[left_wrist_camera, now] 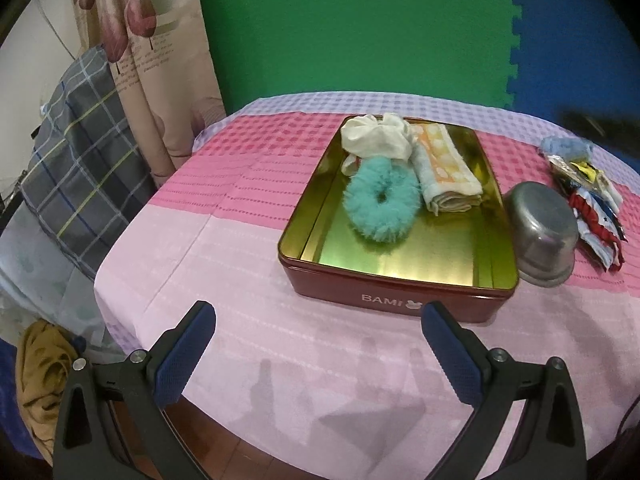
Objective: Organize soft objects
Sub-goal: 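Drop the cream scrunchie into the tin tray with the right gripper, then grasp the printed sock with red trim using the left gripper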
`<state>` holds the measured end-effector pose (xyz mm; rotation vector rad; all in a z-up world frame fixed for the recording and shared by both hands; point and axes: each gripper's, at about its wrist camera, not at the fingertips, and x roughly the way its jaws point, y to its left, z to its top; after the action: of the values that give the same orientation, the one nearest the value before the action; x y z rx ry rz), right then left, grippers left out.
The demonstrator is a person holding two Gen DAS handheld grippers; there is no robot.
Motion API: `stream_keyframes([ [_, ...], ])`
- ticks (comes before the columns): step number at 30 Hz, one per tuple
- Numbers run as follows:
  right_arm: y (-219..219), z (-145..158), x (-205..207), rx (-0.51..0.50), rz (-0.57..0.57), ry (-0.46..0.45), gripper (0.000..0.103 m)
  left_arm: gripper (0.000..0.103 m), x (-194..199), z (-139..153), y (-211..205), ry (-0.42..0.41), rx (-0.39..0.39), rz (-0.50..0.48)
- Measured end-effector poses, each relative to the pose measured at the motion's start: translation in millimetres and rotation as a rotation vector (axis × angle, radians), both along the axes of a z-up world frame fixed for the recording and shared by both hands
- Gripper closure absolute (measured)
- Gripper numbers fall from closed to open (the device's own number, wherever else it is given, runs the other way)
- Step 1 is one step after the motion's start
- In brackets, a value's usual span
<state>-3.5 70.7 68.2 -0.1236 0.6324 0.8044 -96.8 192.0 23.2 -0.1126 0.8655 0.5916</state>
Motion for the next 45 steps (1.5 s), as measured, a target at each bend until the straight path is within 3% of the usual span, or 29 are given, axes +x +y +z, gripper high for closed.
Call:
stream_keyframes([
  [4,-100.7,-18.4,-0.5,-0.063,-0.204,-0.019,0.044,0.001,2.0,4.1,-19.2,-0.003,0.019,-0.058],
  [7,-172.6,-37.5,8.1,-0.176,-0.39,-0.049,0.043,0.001,6.2,9.7,-42.7,-0.011,0.015,-0.149],
  [10,-235.4,-58.0,19.9,-0.249,-0.536,-0.023,0.043,0.001,12.7,18.2,-73.9,-0.036,-0.053,-0.303],
  [14,-280.5,-80.4,27.6,-0.259,-0.614,0.016,0.043,0.001,35.6,33.3,-115.8,-0.049,-0.153,-0.513],
  [17,-298.6,-93.3,33.2,-0.207,-0.629,0.095,0.043,0.001,64.7,49.1,-146.3,-0.069,-0.149,-0.671],
  [20,-303.9,-90.8,30.1,-0.152,-0.622,0.091,0.043,0.001,103.4,59.0,-165.6,-0.076,-0.13,-0.81],
  [25,-304.1,-89.6,26.5,-0.123,-0.61,0.086,0.041,0.001,180.1,44.6,-179.5,-0.007,-0.169,-0.937],
  [28,-309.3,-91.1,29.9,-0.095,-0.617,0.105,0.041,0.001,221.8,21.8,-178.1,0.066,-0.237,-0.961],
  [33,-316.6,-94.5,33.0,-0.055,-0.622,0.142,0.041,0.001,255.9,-4.6,-175.8,0.143,-0.3,-0.978],
  [39,-319.8,-97.0,36.1,-0.023,-0.615,0.171,0.041,0.001,274.2,-33.1,-185.5,0.249,-0.226,-1.016],
  [42,-319.5,-97.9,38.1,-0.016,-0.606,0.181,0.041,0.002,280.6,-47.0,-183.5,0.298,-0.252,-0.996],
  [44,-320.2,-98.7,38.6,-0.01,-0.605,0.189,0.041,0.022,281.9,-54.2,-184.1,0.318,-0.284,-0.988],
  [45,-320.6,-99.1,39.3,-0.007,-0.605,0.192,0.041,0.025,280.4,-54.7,-185.2,0.313,-0.275,-0.978],
])
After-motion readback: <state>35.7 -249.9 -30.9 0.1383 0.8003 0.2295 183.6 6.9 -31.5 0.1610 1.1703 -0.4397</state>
